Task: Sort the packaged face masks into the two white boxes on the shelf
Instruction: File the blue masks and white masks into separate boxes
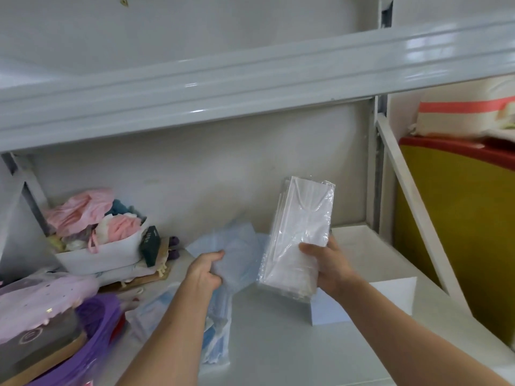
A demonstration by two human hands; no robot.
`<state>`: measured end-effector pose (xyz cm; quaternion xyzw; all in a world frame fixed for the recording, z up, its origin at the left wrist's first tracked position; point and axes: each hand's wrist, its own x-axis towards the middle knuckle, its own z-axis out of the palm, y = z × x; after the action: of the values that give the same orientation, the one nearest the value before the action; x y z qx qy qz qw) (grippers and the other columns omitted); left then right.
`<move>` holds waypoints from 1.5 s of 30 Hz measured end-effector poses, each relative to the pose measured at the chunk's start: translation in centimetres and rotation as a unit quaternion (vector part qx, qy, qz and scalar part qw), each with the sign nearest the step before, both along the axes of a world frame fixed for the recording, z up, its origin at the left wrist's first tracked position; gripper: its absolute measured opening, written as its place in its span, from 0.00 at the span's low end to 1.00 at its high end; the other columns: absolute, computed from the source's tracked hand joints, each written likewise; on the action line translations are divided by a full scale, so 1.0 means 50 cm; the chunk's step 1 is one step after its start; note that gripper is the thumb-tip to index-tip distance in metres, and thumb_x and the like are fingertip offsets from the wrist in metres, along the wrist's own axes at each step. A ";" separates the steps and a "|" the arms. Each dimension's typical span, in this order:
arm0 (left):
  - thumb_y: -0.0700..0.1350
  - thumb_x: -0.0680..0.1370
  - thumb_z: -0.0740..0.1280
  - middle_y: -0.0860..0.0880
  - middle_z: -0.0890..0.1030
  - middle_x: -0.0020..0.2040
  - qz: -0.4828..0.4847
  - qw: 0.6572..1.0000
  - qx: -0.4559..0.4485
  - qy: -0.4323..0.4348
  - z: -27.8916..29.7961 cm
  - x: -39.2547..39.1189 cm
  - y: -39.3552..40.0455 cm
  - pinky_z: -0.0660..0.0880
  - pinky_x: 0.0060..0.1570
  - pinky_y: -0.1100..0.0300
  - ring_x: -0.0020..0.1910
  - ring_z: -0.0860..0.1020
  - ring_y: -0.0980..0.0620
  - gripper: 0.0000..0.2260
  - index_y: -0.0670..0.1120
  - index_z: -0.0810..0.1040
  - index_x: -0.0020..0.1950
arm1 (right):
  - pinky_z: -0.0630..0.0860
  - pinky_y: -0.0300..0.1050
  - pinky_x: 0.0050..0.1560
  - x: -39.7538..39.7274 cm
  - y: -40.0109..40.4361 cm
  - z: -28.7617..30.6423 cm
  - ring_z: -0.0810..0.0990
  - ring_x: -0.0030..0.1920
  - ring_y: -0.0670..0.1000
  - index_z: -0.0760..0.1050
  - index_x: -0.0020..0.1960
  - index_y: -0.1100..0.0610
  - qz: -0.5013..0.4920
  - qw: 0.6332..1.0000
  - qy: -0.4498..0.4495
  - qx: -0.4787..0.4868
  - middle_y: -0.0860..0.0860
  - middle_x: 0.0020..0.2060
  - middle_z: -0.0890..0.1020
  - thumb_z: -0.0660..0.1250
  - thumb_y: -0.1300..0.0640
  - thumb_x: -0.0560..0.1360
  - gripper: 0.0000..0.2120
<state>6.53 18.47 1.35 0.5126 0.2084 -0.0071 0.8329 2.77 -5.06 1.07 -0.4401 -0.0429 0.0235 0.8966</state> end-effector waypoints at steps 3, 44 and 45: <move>0.32 0.78 0.61 0.42 0.83 0.30 -0.074 0.997 -0.007 0.006 -0.006 -0.001 -0.029 0.70 0.58 0.47 0.38 0.79 0.43 0.06 0.37 0.75 0.43 | 0.77 0.64 0.53 -0.004 -0.024 -0.005 0.80 0.51 0.62 0.71 0.63 0.55 -0.031 0.999 0.000 0.006 0.58 0.52 0.80 0.64 0.75 0.71 0.24; 0.28 0.73 0.64 0.43 0.77 0.42 -0.228 0.954 0.173 -0.089 0.093 -0.013 -0.340 0.76 0.40 0.51 0.36 0.77 0.45 0.15 0.45 0.69 0.52 | 0.82 0.43 0.38 -0.035 -0.188 -0.021 0.83 0.38 0.51 0.81 0.45 0.58 0.023 0.995 -0.086 -0.054 0.55 0.38 0.82 0.74 0.59 0.69 0.06; 0.29 0.73 0.64 0.43 0.77 0.42 -0.229 0.955 0.168 -0.083 0.088 -0.011 -0.351 0.76 0.39 0.52 0.36 0.77 0.45 0.15 0.45 0.68 0.53 | 0.81 0.40 0.37 -0.027 -0.200 -0.024 0.83 0.38 0.48 0.78 0.47 0.57 0.011 0.993 -0.062 -0.101 0.53 0.39 0.82 0.71 0.60 0.72 0.05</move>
<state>5.99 0.92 5.73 0.6777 0.0136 -0.1204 0.7253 1.41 -15.04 -0.14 -0.5285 -0.1007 0.0104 0.8428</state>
